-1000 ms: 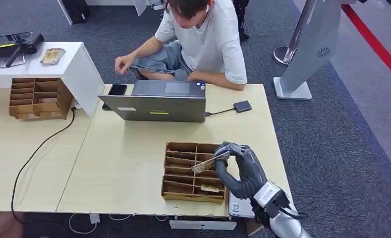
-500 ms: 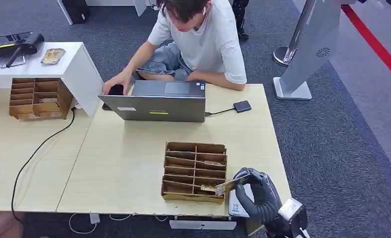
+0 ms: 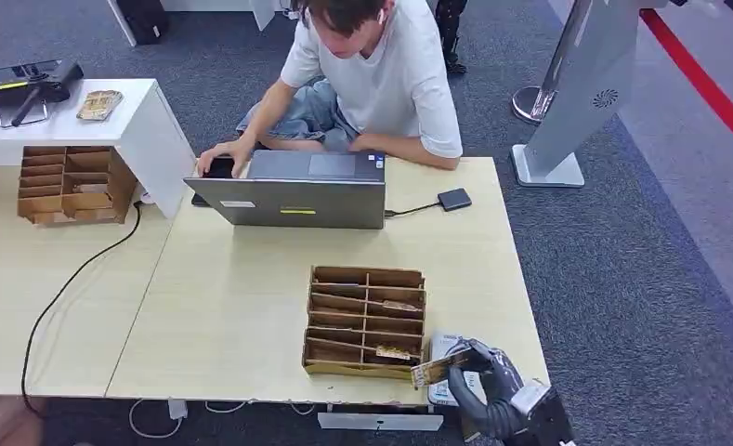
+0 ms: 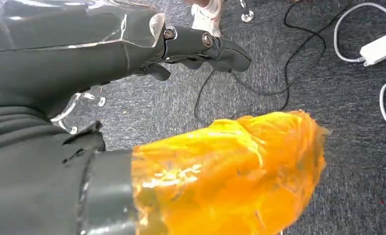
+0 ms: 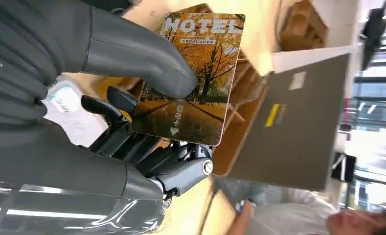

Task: Pass the card to the sensor for recognition and then transmit it.

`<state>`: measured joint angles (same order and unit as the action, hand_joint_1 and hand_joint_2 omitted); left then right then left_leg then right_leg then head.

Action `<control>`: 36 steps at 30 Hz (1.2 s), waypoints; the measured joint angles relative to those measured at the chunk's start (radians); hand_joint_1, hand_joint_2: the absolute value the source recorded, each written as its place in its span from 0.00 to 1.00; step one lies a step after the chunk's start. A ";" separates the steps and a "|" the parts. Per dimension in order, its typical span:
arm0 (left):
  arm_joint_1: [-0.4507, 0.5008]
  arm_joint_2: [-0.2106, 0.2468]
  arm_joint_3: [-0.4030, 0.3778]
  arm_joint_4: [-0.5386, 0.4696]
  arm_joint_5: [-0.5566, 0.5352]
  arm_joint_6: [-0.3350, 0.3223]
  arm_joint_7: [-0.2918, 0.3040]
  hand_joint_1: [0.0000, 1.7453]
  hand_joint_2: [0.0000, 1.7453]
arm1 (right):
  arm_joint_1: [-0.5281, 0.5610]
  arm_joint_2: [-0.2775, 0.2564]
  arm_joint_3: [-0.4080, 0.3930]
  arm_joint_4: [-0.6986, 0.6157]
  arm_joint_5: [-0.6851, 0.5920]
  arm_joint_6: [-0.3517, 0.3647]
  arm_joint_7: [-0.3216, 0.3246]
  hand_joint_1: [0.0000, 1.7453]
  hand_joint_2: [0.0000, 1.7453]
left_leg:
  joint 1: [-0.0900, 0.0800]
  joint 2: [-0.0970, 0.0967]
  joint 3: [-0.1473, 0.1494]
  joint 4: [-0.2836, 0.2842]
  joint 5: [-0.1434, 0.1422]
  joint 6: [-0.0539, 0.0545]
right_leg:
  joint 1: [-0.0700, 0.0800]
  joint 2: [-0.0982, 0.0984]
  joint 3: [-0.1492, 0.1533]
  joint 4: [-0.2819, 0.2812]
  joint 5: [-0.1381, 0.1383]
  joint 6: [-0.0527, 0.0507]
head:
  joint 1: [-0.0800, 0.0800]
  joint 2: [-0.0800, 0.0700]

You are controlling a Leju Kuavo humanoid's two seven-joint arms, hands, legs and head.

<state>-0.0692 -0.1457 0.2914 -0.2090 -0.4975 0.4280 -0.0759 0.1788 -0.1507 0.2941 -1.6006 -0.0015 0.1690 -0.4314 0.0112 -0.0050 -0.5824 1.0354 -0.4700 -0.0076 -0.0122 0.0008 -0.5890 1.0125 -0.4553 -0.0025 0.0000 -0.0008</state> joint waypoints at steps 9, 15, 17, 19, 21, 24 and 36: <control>0.000 0.000 0.001 0.000 -0.010 0.000 0.001 0.00 0.00 | 0.003 -0.030 0.000 0.042 0.047 -0.055 0.048 1.00 1.00 | 0.000 0.000 0.000 0.000 0.000 0.000 | 0.000 0.000 0.000 0.000 0.000 0.000 | 0.000 0.000; -0.001 0.000 0.006 0.000 -0.015 -0.001 0.001 0.00 0.00 | 0.002 -0.041 0.001 0.069 0.085 -0.104 0.075 1.00 1.00 | 0.000 0.000 0.000 0.000 0.000 0.000 | 0.000 0.000 0.000 0.000 0.000 0.000 | 0.000 0.000; -0.001 0.000 0.009 0.000 -0.016 -0.001 0.001 0.00 0.00 | 0.002 -0.042 0.001 0.079 0.096 -0.117 0.079 1.00 1.00 | 0.000 0.000 0.000 0.000 0.000 0.000 | 0.000 0.000 0.000 0.000 0.000 0.000 | 0.000 0.000; -0.001 0.000 0.010 0.000 -0.018 -0.001 0.001 0.00 0.00 | 0.001 -0.042 0.001 0.087 0.106 -0.130 0.087 1.00 1.00 | 0.000 0.000 0.000 0.000 0.000 0.000 | 0.000 0.000 0.000 0.000 0.000 0.000 | 0.000 0.000; -0.001 0.000 0.011 0.000 -0.019 -0.001 0.001 0.00 0.00 | -0.001 -0.043 0.002 0.094 0.111 -0.137 0.091 1.00 1.00 | 0.000 0.000 0.000 0.000 0.000 0.000 | 0.000 0.000 0.000 0.000 0.000 0.000 | 0.000 0.000; -0.001 0.000 0.013 0.000 -0.021 -0.001 0.001 0.00 0.00 | -0.004 -0.044 0.005 0.104 0.122 -0.148 0.096 1.00 1.00 | 0.000 0.000 0.000 0.000 0.000 0.000 | 0.000 0.000 0.000 0.000 0.000 0.000 | 0.000 0.000; -0.001 0.000 0.019 0.000 -0.023 -0.001 0.001 0.00 0.00 | -0.022 -0.045 0.019 0.134 0.156 -0.171 0.118 1.00 1.00 | 0.000 0.000 0.000 0.000 0.000 0.000 | 0.000 0.000 0.000 0.000 0.000 0.000 | 0.000 0.000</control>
<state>-0.0700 -0.1461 0.3101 -0.2090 -0.5207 0.4269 -0.0748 0.1568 -0.1953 0.3136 -1.4671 0.1542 -0.0023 -0.3136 0.0112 -0.0049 -0.5825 1.0354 -0.4700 -0.0076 -0.0122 0.0009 -0.5889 1.0126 -0.4553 -0.0025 -0.0004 -0.0008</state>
